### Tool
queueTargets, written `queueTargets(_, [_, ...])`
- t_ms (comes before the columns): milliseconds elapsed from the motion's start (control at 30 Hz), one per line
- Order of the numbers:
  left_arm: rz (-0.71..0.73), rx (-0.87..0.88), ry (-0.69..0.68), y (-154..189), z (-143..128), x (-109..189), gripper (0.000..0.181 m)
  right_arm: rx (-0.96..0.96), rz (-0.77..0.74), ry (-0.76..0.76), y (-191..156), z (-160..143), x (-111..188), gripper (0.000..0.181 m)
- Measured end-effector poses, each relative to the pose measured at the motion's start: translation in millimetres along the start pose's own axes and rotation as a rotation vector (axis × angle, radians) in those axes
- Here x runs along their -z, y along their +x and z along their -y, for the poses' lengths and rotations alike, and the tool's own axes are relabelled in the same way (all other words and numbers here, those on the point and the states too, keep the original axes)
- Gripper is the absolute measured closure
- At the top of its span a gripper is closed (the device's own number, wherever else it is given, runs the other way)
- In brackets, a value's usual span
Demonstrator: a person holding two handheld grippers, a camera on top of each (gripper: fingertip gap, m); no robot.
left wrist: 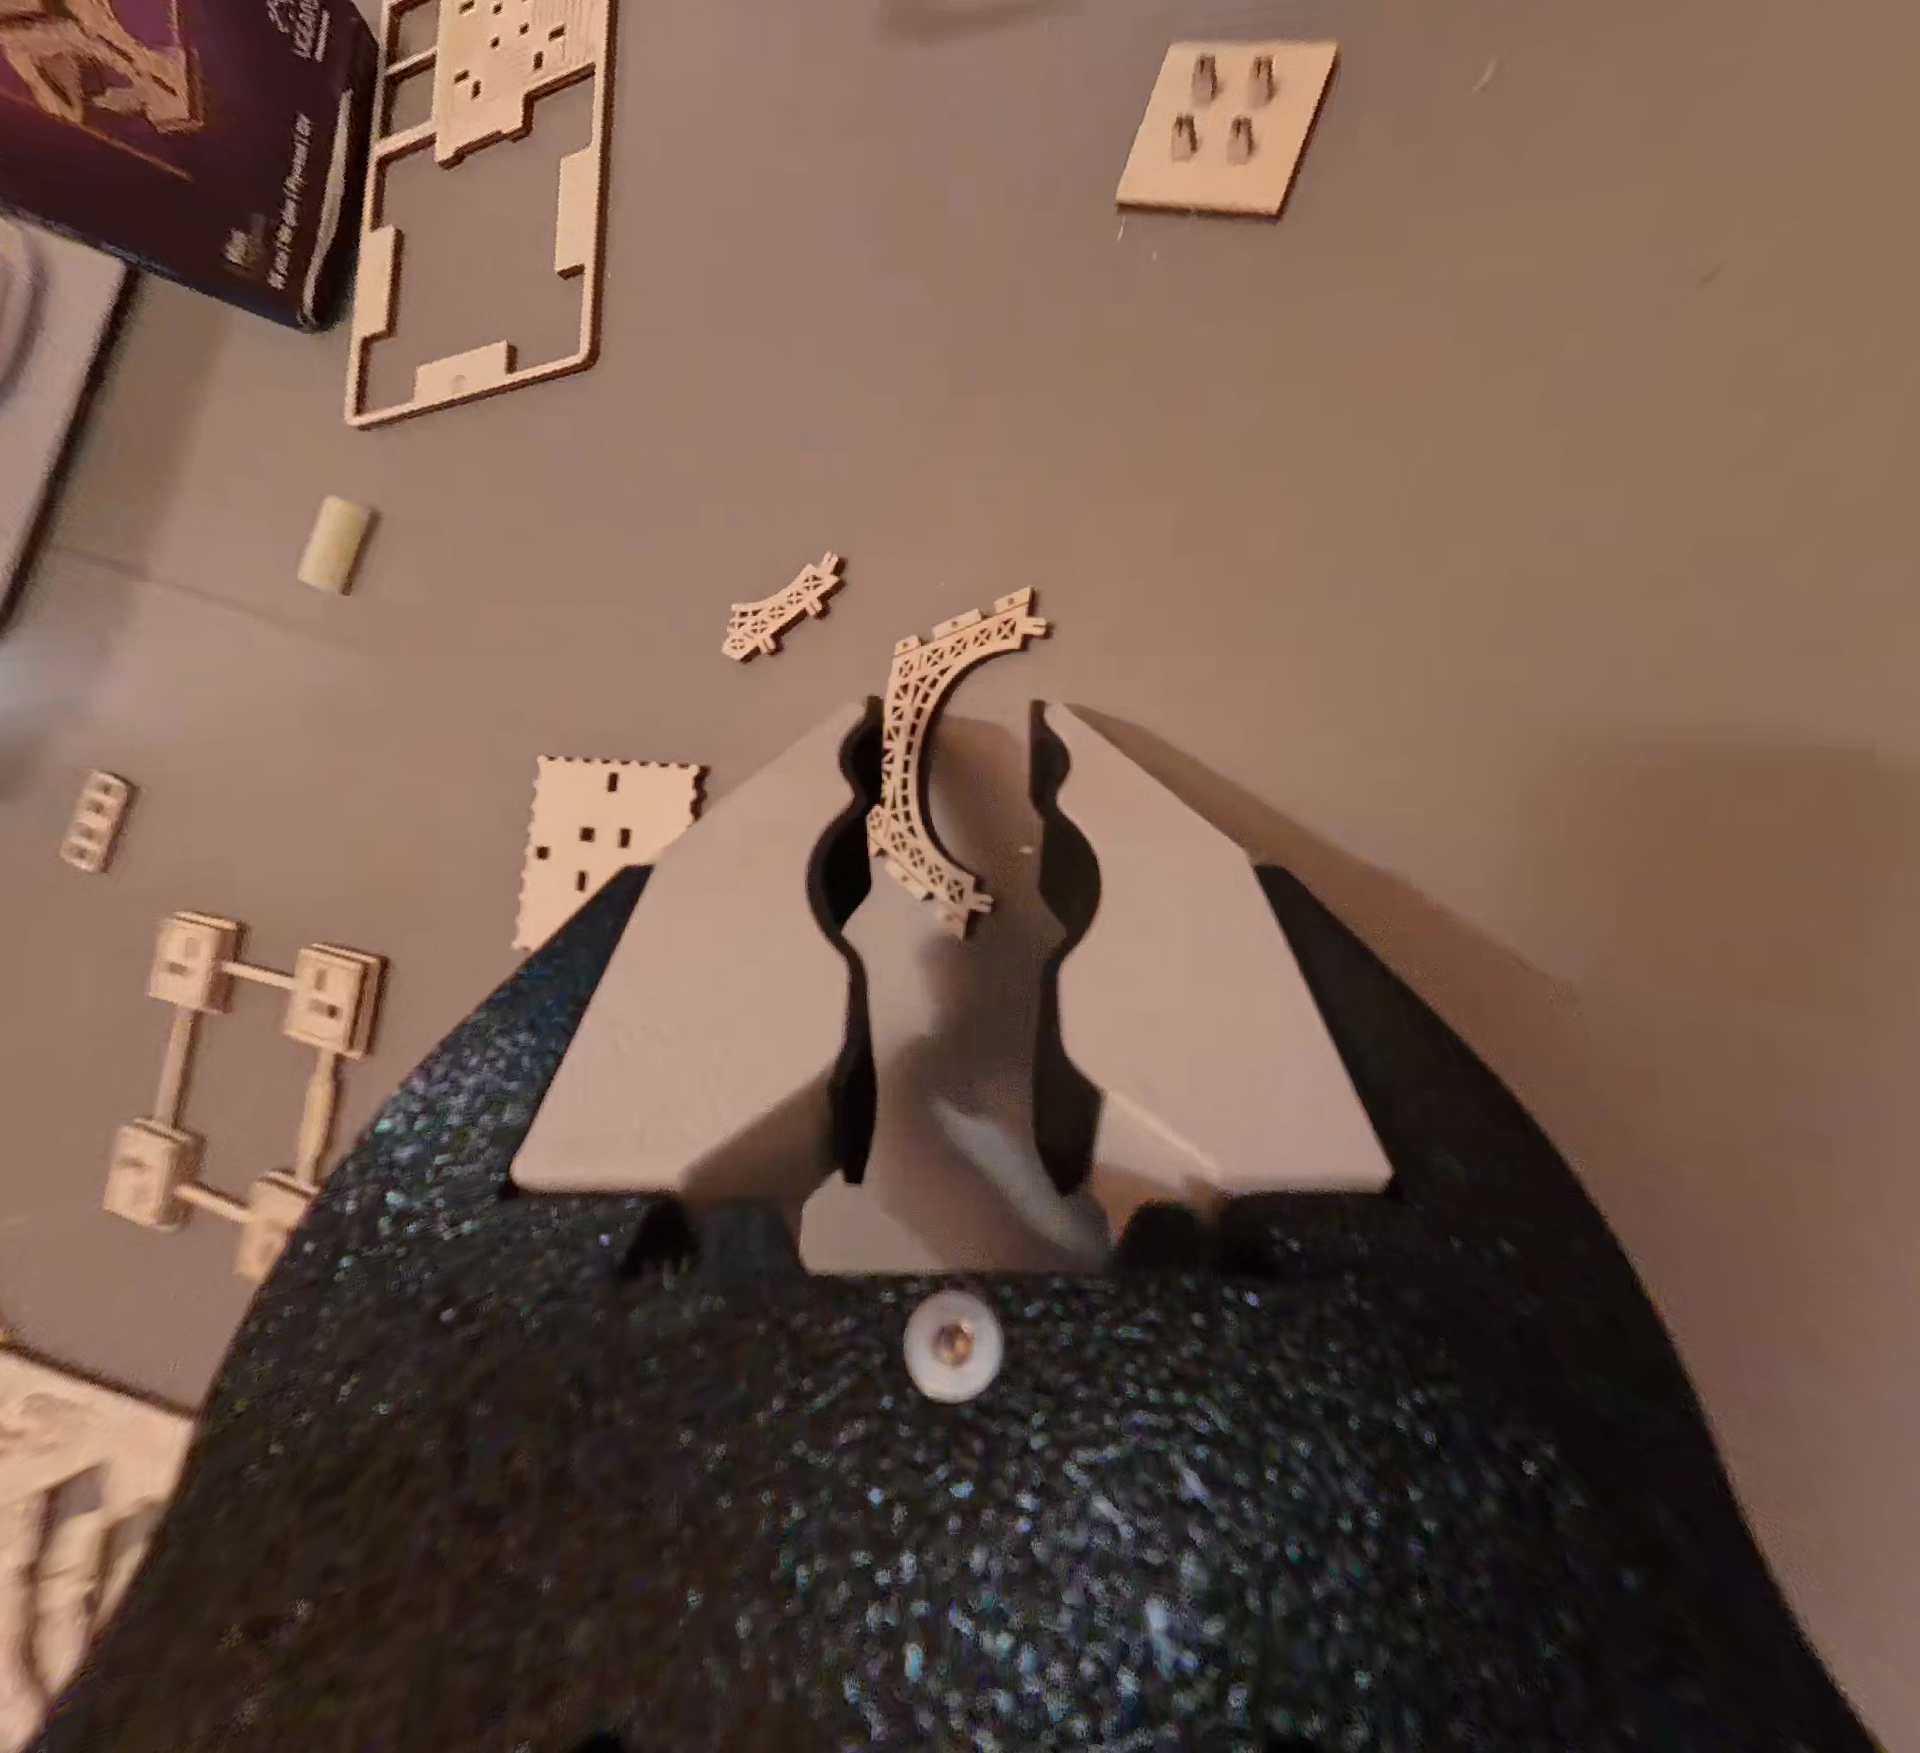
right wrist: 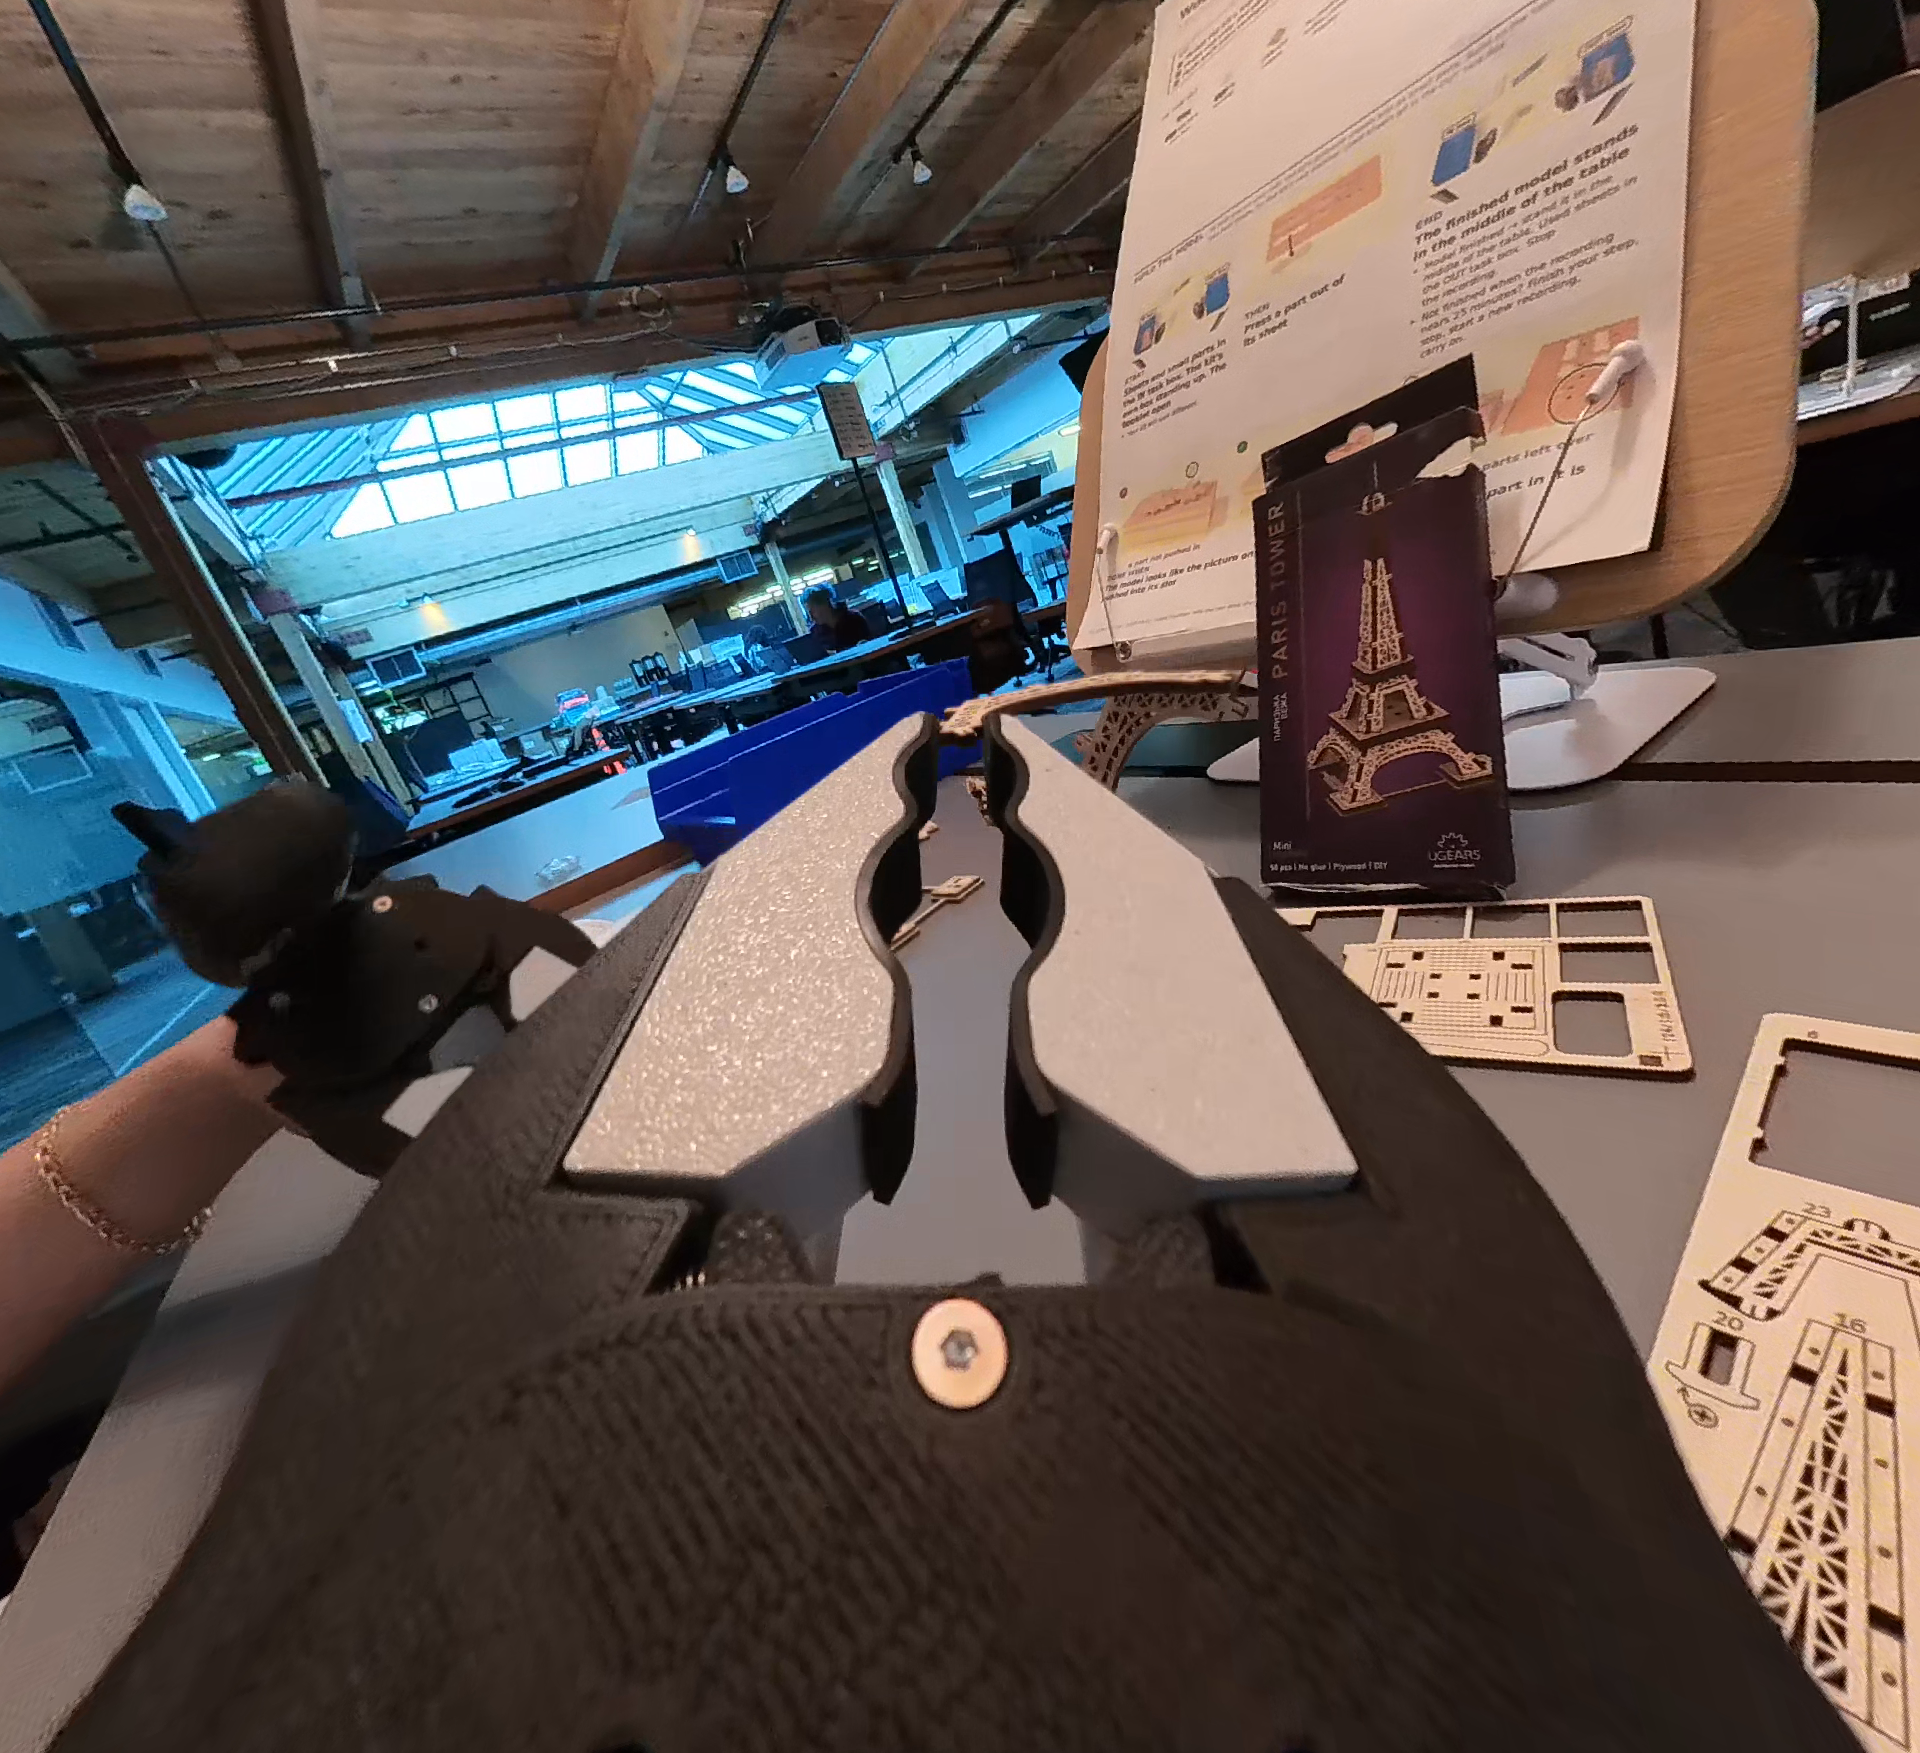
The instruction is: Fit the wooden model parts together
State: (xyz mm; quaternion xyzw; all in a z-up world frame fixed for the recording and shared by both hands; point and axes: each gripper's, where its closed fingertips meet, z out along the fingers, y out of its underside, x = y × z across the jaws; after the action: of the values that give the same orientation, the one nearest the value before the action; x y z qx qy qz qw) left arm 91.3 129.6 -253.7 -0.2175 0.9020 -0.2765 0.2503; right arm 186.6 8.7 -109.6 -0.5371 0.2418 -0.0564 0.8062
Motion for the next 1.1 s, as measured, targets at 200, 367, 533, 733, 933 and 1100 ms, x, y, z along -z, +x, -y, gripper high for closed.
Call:
queueTargets(200, [-0.149,0.25,0.054,-6.9,-19.9,18.2,0.141,-0.017,0.013,0.005,-1.2,1.0,0.5,0.175])
queueTargets(367, [-0.228,0.335,0.104,-6.7,-31.4,15.0,0.138,-0.03,0.044,-0.006,-6.5,-2.0,-1.8,0.175])
queueTargets(533, [-0.234,0.3,0.129,-9.5,-22.4,12.6,0.138,-0.024,0.075,-0.026,-13.5,-7.3,-4.6,0.176])
queueTargets(733, [-0.321,0.23,0.111,-11.1,-2.6,5.9,0.149,-0.013,0.122,-0.064,-22.5,-14.6,-7.3,0.175])
queueTargets(933, [-0.381,0.083,-0.012,-6.9,-1.1,-6.2,0.153,0.006,0.13,-0.094,-24.2,-19.7,-6.8,0.175])
queueTargets(1100, [-0.366,0.05,-0.045,-7.6,2.6,-16.3,0.17,-0.051,0.131,-0.079,-21.5,-16.9,-6.2,0.175])
